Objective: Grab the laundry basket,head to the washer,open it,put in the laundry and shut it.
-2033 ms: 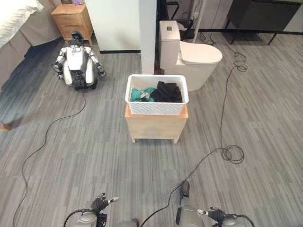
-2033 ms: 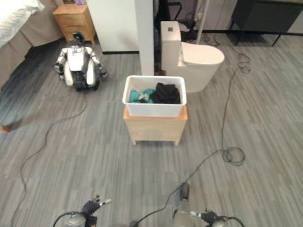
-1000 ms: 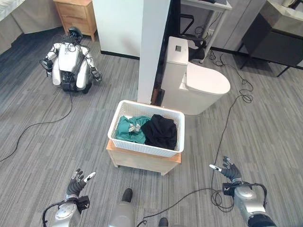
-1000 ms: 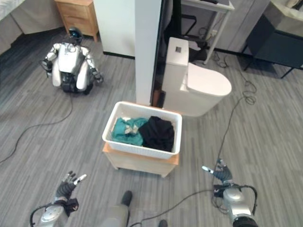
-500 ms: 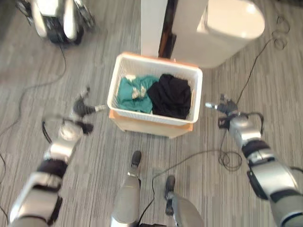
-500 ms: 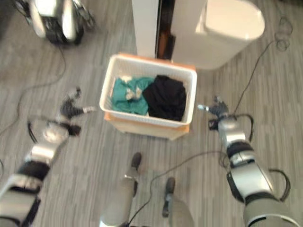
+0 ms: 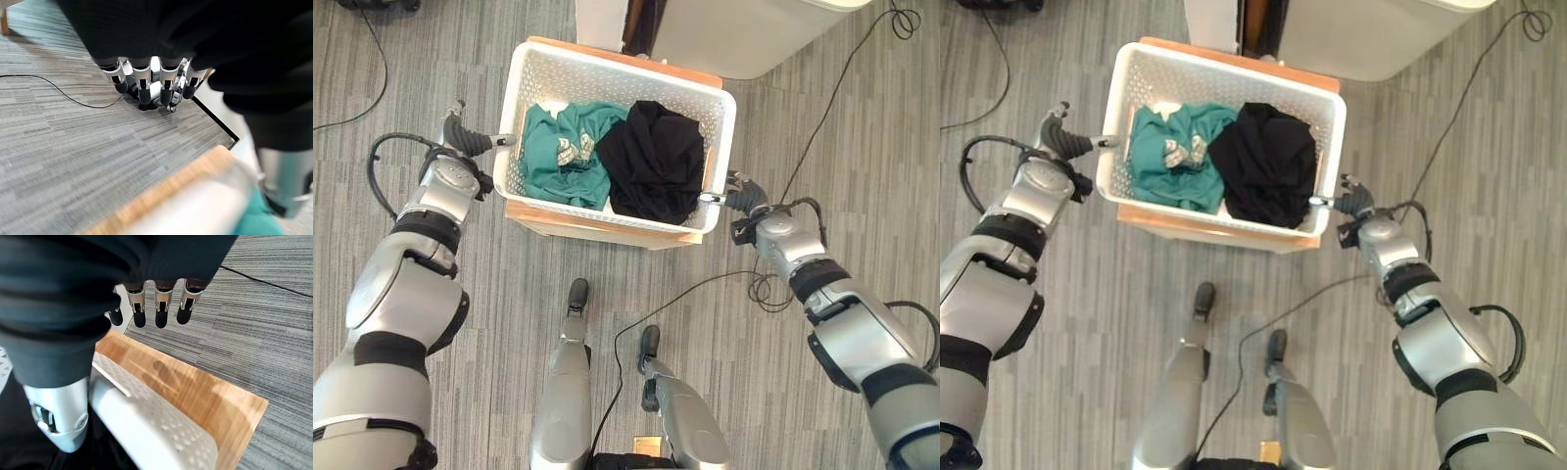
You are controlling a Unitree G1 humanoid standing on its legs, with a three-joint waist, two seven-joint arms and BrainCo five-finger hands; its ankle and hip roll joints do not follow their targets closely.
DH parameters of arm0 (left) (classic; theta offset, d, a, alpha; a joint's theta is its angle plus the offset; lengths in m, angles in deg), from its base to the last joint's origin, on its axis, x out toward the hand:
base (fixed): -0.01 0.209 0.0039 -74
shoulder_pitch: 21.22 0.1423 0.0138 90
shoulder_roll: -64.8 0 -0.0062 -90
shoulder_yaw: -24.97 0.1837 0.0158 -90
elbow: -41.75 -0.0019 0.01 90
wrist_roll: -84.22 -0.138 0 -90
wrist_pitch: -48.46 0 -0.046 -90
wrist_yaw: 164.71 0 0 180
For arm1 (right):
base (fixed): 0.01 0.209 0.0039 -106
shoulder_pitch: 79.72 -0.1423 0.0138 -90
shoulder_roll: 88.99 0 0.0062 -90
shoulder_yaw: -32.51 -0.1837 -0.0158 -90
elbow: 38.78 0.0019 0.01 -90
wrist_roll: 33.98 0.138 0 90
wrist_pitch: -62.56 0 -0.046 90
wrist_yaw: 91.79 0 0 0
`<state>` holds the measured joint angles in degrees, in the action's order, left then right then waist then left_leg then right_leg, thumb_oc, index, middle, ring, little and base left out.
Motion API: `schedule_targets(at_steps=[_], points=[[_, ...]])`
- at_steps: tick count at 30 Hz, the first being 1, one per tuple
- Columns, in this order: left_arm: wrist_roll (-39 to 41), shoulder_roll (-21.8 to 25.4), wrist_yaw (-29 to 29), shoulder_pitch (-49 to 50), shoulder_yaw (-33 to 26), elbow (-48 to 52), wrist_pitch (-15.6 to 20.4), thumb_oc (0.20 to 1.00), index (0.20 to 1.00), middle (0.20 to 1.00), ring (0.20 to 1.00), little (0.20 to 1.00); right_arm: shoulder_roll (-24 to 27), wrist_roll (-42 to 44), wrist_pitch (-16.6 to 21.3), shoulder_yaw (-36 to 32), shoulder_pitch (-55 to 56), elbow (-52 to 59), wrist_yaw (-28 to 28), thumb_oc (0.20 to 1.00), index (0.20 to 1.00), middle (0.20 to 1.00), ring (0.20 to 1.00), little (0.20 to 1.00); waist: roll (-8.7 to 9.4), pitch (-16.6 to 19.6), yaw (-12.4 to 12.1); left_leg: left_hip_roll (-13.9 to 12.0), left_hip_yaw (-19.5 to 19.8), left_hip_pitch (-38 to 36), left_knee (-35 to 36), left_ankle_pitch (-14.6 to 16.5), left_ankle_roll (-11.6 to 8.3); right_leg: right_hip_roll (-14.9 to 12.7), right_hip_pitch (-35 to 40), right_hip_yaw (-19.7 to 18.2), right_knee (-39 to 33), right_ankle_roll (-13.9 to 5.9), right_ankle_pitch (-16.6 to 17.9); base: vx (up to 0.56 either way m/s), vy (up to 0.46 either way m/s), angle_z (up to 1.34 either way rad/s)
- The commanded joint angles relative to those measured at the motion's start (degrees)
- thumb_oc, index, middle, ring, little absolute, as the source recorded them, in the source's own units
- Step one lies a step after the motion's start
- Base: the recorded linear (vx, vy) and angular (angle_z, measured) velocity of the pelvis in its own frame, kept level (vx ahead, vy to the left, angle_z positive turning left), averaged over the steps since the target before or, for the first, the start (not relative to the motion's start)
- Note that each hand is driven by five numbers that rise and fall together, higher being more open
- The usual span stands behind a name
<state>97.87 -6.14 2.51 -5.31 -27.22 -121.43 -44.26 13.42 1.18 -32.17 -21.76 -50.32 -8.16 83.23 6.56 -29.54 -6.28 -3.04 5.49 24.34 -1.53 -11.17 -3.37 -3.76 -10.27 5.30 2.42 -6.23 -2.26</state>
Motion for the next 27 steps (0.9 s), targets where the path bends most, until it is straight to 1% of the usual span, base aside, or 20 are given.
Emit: schedule_targets(at_steps=[1,4,9,14,19,20,26,27], points=[[2.8,-0.8,0.2,-3.8,0.0,-3.7,1.7,1.000,1.000,1.000,1.000,1.000,3.7,1.0,2.1,-0.3,-3.8,-0.2,-0.7,1.000,1.000,1.000,1.000,1.000,-0.77,0.0,-0.3,-1.8,-0.2,1.8,-5.6,5.3,-0.32,-4.7,-5.7,2.1,-0.7,-1.80,7.8,0.00,0.000,0.00],[4.4,-2.2,0.8,-5.6,1.3,-5.8,1.7,1.000,1.000,1.000,1.000,1.000,2.9,1.8,1.9,1.6,-6.5,-3.6,-0.6,1.000,1.000,1.000,1.000,1.000,-0.88,-0.2,0.0,-1.8,-0.2,2.3,-5.5,5.2,-0.46,-4.9,-6.1,2.3,-1.0,-1.81,8.2,0.00,0.000,0.00],[4.3,-3.2,1.3,-6.9,3.2,-6.5,1.4,1.000,1.000,1.000,1.000,1.000,2.1,1.8,1.4,3.5,-9.1,-6.9,-0.3,1.000,1.000,1.000,1.000,1.000,-1.10,-0.2,0.2,-1.7,-0.3,2.9,-5.9,5.3,-0.49,-5.0,-6.6,2.4,-1.0,-1.73,8.2,0.00,0.000,0.00],[4.2,-4.6,2.4,-8.6,5.4,-8.4,0.9,1.000,1.000,1.000,1.000,1.000,0.3,1.2,0.2,6.1,-13.1,-12.6,0.9,1.000,1.000,1.000,1.000,1.000,-1.39,-0.3,0.2,-1.5,-0.2,3.6,-6.4,5.4,-0.56,-5.0,-7.2,2.4,-0.8,-1.75,8.4,0.00,0.000,0.00],[5.2,-5.9,2.7,-10.6,6.1,-10.3,0.4,1.000,1.000,1.000,1.000,1.000,-2.3,0.2,-0.8,8.2,-17.1,-17.0,1.0,1.000,1.000,1.000,1.000,1.000,-1.24,-0.3,0.3,-1.7,-0.4,4.3,-6.8,5.7,-0.72,-5.0,-7.7,2.4,-1.1,-1.76,8.7,0.01,0.000,0.00],[5.9,-6.3,3.1,-11.0,6.2,-10.8,0.3,1.000,1.000,1.000,1.000,1.000,-3.7,-0.3,-1.5,8.7,-18.0,-19.1,1.4,1.000,1.000,1.000,1.000,1.000,-1.06,-0.3,0.3,-1.7,-0.5,4.5,-7.0,5.7,-0.75,-4.9,-7.8,2.3,-1.3,-1.72,8.8,0.00,0.000,0.00],[8.7,-7.0,4.1,-10.9,5.8,-10.2,0.4,1.000,1.000,1.000,1.000,1.000,-5.9,-1.2,-2.0,9.5,-18.2,-20.1,2.0,1.000,1.000,1.000,1.000,1.000,-0.80,-0.3,0.5,-1.6,-0.3,5.4,-7.5,5.8,-0.76,-4.8,-8.2,2.3,-1.5,-1.58,8.8,0.02,0.001,0.00],[8.8,-7.2,4.2,-10.9,5.8,-10.2,0.4,0.799,0.799,0.799,0.799,0.799,-6.0,-1.3,-2.1,9.7,-18.1,-20.2,2.2,1.000,1.000,1.000,1.000,1.000,-0.79,-0.3,0.5,-1.6,-0.2,5.5,-7.5,5.8,-0.76,-4.8,-8.3,2.4,-1.4,-1.55,8.7,0.04,-0.002,-0.01]])
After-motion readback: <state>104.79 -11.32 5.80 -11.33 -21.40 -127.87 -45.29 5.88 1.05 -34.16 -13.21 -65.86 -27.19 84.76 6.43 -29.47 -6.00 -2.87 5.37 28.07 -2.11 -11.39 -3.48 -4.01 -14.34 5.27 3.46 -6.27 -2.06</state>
